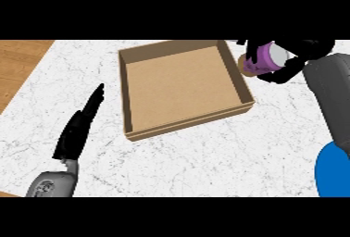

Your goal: Pick the can from the plate and place it in the cardboard box

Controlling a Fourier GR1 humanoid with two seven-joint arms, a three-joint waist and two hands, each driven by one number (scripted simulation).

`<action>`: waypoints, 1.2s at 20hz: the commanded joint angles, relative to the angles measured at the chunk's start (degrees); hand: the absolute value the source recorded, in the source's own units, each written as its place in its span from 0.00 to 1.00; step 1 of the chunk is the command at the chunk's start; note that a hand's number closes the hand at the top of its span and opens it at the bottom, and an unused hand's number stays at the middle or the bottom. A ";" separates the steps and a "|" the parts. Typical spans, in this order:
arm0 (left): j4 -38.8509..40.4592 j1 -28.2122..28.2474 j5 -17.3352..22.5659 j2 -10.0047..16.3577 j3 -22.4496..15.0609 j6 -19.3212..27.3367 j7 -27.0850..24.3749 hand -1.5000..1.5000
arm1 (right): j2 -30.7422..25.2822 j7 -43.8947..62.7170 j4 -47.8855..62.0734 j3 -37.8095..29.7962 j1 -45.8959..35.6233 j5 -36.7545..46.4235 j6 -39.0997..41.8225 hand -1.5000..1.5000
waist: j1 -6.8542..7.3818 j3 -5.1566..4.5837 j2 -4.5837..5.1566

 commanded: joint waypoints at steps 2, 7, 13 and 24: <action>1.08 1.24 -0.22 0.04 0.35 0.38 -0.16 0.50 | 1.61 -11.03 6.04 -1.34 -6.93 -7.96 11.91 1.00 | -1.43 -0.10 -0.58; 1.17 0.76 -0.08 -0.11 1.47 1.44 -0.62 0.50 | 3.61 -10.86 10.38 0.73 -12.60 -11.57 14.40 1.00 | -2.68 -0.20 -1.00; 1.68 1.42 0.50 1.86 3.48 0.82 -0.93 0.50 | 6.80 -8.62 14.53 4.28 -19.03 -13.77 15.38 1.00 | -4.48 -0.29 -1.60; -0.54 2.21 0.40 0.80 3.87 2.19 1.82 0.50 | 17.99 -3.43 23.65 11.66 -26.29 -11.38 10.86 1.00 | -6.68 -0.29 -2.08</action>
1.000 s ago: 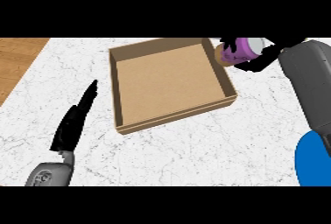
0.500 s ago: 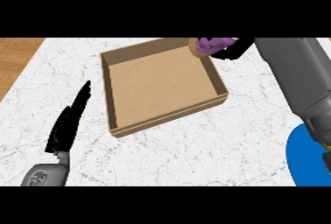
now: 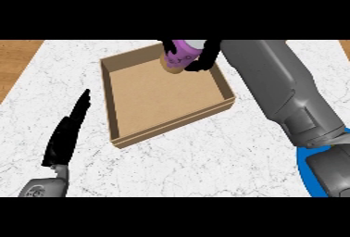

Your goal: Pick the can from the plate and place it in the cardboard box

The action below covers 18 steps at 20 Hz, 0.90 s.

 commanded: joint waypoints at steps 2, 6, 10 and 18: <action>-1.56 0.07 2.01 0.94 1.89 -1.07 1.53 0.50 | 6.37 -4.24 3.99 3.62 -1.83 1.83 4.60 1.00 | -1.13 0.00 -0.34; -1.69 1.50 0.32 -0.08 0.42 -0.03 0.49 0.50 | 9.71 -3.37 8.16 5.79 -2.20 4.69 -0.94 1.00 | -1.44 -0.01 -0.21; -1.92 0.29 0.58 0.12 0.79 -0.29 1.21 0.50 | 10.17 0.49 11.30 7.97 -0.79 3.04 -1.48 0.00 | 0.11 -0.04 -0.01; 0.97 -0.25 -0.03 -0.94 -0.41 -0.60 -1.12 0.50 | 10.25 1.01 11.87 7.53 0.32 -3.71 1.57 0.00 | 1.35 -0.06 0.34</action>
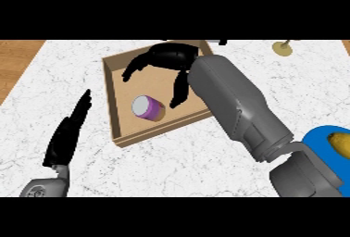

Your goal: Pick the can from the plate and place it in the cardboard box

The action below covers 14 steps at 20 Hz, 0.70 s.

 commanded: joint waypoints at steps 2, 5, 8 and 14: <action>-0.25 -0.06 0.06 0.22 -0.42 -0.83 -0.63 0.50 | -0.01 -1.61 1.19 -3.90 0.85 -7.31 6.18 0.00 | 0.42 0.03 0.09; -0.30 -0.31 -0.42 -0.45 -0.66 0.02 -0.66 0.50 | -0.01 1.71 2.44 -9.02 0.88 -13.76 6.55 0.00 | 1.14 0.04 0.36; -0.90 -0.64 0.28 -0.45 -0.56 -0.64 0.39 0.50 | -0.01 5.05 4.52 -13.30 -0.86 -18.63 9.22 0.00 | 0.99 0.07 0.28; -1.41 -1.58 -0.07 0.35 0.35 -0.18 0.90 0.50 | -2.53 11.59 8.40 -21.92 -4.36 -26.46 13.55 0.00 | 0.57 0.08 0.99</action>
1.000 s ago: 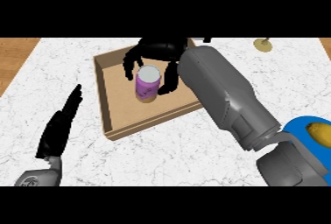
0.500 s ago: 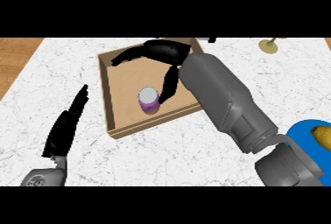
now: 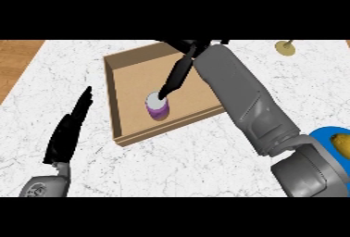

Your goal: Pick the can from the plate and place it in the cardboard box

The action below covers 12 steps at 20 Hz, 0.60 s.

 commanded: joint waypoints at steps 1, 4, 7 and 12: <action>0.97 -0.98 0.38 0.50 1.33 0.30 -1.01 0.50 | -3.03 0.69 2.44 -4.97 -0.85 -4.61 4.41 0.00 | 0.20 -0.03 0.94; -1.16 1.32 0.28 0.80 -0.16 -1.10 -0.88 0.50 | -8.57 5.11 3.43 -7.88 -3.20 -7.09 3.99 0.00 | 1.38 0.00 0.97; -1.54 -0.17 -0.31 0.02 -0.83 -0.47 -0.05 0.50 | -11.31 7.08 4.54 -9.09 -2.95 -8.12 3.98 0.00 | 1.75 0.04 1.62; -1.43 -0.86 -0.27 -0.51 -1.57 -0.77 -0.36 0.50 | -16.21 6.79 4.19 -10.23 -2.19 -9.14 7.35 0.00 | 3.13 0.13 2.88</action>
